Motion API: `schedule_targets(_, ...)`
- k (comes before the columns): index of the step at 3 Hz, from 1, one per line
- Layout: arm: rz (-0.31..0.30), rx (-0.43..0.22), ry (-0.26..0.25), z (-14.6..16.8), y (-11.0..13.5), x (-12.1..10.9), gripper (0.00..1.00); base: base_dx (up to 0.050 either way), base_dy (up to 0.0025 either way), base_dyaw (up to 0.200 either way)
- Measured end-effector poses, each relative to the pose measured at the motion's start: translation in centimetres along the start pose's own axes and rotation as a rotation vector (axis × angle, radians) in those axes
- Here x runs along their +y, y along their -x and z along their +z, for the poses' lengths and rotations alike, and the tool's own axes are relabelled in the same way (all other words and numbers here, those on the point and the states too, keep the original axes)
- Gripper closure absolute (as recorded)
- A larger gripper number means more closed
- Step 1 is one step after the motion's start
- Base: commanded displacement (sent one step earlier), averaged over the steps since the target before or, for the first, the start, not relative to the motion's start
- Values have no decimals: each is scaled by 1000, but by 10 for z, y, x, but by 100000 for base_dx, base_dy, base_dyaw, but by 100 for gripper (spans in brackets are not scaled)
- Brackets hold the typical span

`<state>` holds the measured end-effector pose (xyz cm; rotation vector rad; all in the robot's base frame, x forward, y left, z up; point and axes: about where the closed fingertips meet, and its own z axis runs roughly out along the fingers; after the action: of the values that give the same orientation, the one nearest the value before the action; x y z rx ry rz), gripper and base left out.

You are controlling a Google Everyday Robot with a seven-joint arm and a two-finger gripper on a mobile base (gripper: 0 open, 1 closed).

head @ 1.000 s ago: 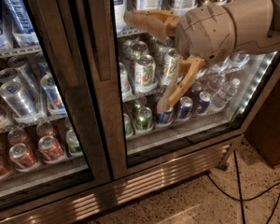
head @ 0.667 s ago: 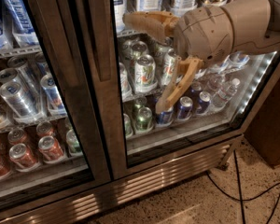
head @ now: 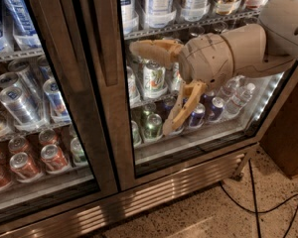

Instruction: Open right fridge door

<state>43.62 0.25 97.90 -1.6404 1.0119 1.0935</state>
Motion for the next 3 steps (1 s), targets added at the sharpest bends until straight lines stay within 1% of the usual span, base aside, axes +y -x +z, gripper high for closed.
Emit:
schedule_targets(1,0,0,0,0,0,0,0,0,0,0)
schedule_targets(2,-14,7,2,2,10,0,0,0,0,0)
schedule_targets(3,-48,25,3,6,31,1,0,0,0,0)
